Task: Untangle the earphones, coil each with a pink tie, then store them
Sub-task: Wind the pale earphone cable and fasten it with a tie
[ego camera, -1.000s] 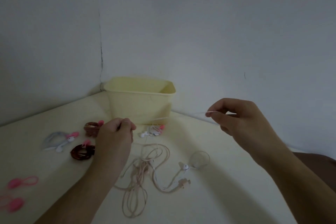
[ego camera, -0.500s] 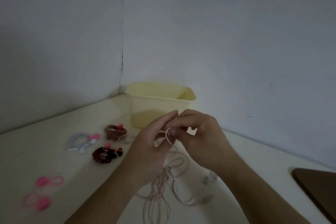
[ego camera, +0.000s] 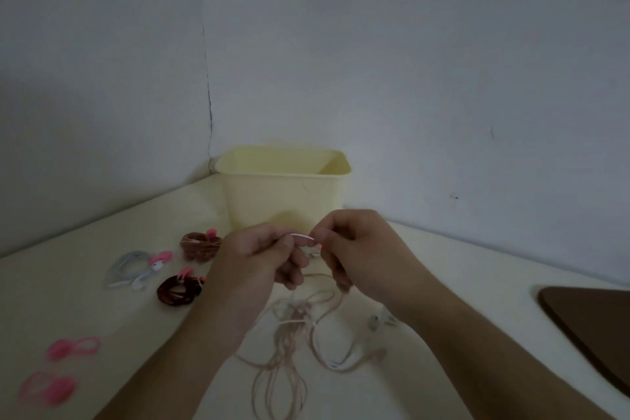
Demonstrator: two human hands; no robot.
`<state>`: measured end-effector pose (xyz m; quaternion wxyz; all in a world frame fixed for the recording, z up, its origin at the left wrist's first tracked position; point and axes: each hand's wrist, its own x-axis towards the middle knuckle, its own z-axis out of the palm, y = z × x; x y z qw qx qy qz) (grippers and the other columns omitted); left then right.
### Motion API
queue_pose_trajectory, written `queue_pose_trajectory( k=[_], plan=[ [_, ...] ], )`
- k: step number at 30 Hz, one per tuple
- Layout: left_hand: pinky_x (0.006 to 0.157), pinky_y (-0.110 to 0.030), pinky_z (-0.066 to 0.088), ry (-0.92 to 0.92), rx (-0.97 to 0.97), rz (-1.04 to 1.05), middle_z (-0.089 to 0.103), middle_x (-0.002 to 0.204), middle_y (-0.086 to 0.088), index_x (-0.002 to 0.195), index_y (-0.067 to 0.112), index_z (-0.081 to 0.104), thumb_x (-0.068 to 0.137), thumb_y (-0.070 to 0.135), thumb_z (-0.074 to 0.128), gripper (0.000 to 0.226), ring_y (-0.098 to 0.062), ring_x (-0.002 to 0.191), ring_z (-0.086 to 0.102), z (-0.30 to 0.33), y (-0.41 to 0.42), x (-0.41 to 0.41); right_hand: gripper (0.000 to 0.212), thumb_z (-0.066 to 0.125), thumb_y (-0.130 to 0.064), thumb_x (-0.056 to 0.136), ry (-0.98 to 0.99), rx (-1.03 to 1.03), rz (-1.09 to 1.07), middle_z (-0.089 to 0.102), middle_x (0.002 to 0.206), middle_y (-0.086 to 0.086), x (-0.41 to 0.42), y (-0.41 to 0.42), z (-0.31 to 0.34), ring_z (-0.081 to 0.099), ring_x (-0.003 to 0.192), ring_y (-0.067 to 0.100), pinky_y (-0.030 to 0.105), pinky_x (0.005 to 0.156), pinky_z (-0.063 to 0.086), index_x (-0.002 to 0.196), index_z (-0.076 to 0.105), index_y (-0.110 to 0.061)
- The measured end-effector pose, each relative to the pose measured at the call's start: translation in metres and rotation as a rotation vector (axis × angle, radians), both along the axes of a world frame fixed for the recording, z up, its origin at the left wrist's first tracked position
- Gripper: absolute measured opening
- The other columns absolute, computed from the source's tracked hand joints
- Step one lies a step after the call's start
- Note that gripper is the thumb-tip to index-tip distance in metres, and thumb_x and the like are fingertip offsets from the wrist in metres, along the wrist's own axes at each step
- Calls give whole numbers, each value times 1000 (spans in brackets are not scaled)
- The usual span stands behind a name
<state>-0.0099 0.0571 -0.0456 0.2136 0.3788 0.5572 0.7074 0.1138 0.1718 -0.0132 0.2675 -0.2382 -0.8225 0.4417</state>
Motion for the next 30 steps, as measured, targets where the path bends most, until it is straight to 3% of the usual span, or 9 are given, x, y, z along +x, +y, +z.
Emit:
queue_pose_trajectory(
  k=[4,8,11,13,15,19,21,25,30],
  plan=[
    [59,-34,49,-312,-18,-372,65,76,-18,85,0,81,76,10,71,17,-26,61,60,6,-5,0,26,61,-14,98,40,145,-103,60,58,-18,6,6,6,53,56,-1,17,61,39,76,72,-22],
    [66,-33,60,-361,60,-536,76,99,-21,108,-4,78,78,15,84,36,-27,83,75,5,-10,-3,20,62,-26,91,80,77,-22,64,65,-10,0,-1,-3,58,67,7,33,68,49,74,67,-18],
    [66,-29,61,-378,165,-445,79,107,-18,109,4,81,73,19,86,39,-25,95,78,7,-11,-2,27,55,-34,86,91,85,28,69,73,5,-6,-7,-10,60,70,18,45,71,56,81,68,-11],
    [64,-28,61,-401,218,-298,79,108,-15,103,9,83,79,13,72,27,-23,100,78,12,-10,0,27,54,-27,98,83,83,46,62,65,-2,-6,-10,-14,54,63,16,41,65,50,79,70,-16],
    [63,-25,61,-391,257,-189,79,113,-13,110,7,78,83,9,65,31,-23,107,77,14,-10,1,31,55,-24,102,57,44,51,51,59,-9,-6,-12,-16,45,57,12,35,62,38,74,70,-22],
    [57,-24,58,-193,177,-10,80,111,-5,119,9,72,96,1,62,26,-17,108,76,15,-11,1,27,59,-13,98,-49,78,113,53,58,-13,-7,-20,-16,45,56,7,26,60,38,76,71,-22],
    [54,-26,58,-9,76,81,81,105,1,112,14,74,100,-1,61,23,-14,100,77,11,-9,2,22,63,-16,97,-100,166,100,56,57,-15,-6,-20,-12,47,53,2,16,55,37,76,71,-21],
    [61,-26,56,408,-104,165,79,92,15,97,35,76,101,6,63,32,-8,86,75,-3,-2,3,20,75,-24,91,-19,216,-22,58,55,-11,3,-8,3,48,51,2,17,53,37,72,75,-22],
    [60,-15,46,310,-107,47,76,78,-2,88,21,79,97,-7,54,39,-13,71,72,0,-2,5,16,80,-24,91,-5,374,-83,58,64,-11,11,3,10,51,59,5,15,56,38,76,77,-29]
  ],
)
